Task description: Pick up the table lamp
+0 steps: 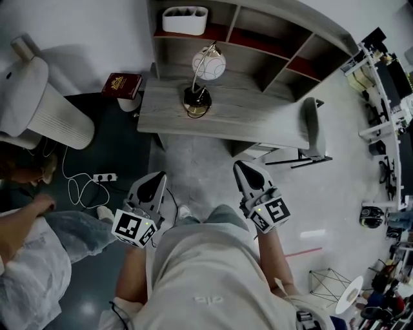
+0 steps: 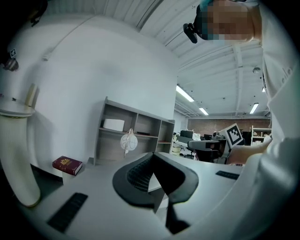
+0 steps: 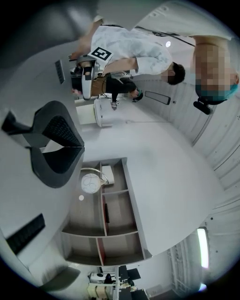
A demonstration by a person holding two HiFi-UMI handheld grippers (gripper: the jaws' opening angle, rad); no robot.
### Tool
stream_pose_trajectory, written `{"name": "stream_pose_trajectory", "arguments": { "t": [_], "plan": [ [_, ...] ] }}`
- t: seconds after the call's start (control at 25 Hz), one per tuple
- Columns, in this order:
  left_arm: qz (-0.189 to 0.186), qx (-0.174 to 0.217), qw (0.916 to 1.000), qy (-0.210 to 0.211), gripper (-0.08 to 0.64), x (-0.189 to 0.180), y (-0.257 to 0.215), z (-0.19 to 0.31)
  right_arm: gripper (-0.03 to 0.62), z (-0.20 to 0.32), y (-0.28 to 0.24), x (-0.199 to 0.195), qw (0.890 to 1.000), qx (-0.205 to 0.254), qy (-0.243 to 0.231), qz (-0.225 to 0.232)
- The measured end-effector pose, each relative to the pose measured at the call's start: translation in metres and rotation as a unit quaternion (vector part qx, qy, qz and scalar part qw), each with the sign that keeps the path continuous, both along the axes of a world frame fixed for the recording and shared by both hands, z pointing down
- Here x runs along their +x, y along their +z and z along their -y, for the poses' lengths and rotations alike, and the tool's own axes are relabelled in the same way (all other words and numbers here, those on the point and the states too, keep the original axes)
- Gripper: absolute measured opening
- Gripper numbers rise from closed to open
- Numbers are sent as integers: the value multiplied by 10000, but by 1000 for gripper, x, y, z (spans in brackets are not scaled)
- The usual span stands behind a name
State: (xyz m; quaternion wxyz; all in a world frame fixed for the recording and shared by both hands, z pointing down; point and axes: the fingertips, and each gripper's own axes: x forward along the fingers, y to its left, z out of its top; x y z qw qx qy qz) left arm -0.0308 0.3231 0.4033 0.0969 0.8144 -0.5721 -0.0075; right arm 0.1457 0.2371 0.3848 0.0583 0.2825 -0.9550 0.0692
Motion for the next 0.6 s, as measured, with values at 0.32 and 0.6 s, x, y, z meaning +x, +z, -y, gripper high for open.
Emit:
{"name": "stream_pose_trajectory", "arguments": {
  "t": [0.32, 0.6],
  "plan": [
    [-69, -148, 9998, -104, 14, -26, 18, 16, 31, 32, 8, -25, 9999, -111, 45, 88],
    [33, -284, 9987, -423, 14, -54, 31, 67, 31, 104, 21, -66, 9993, -204, -259, 200]
  ]
}}
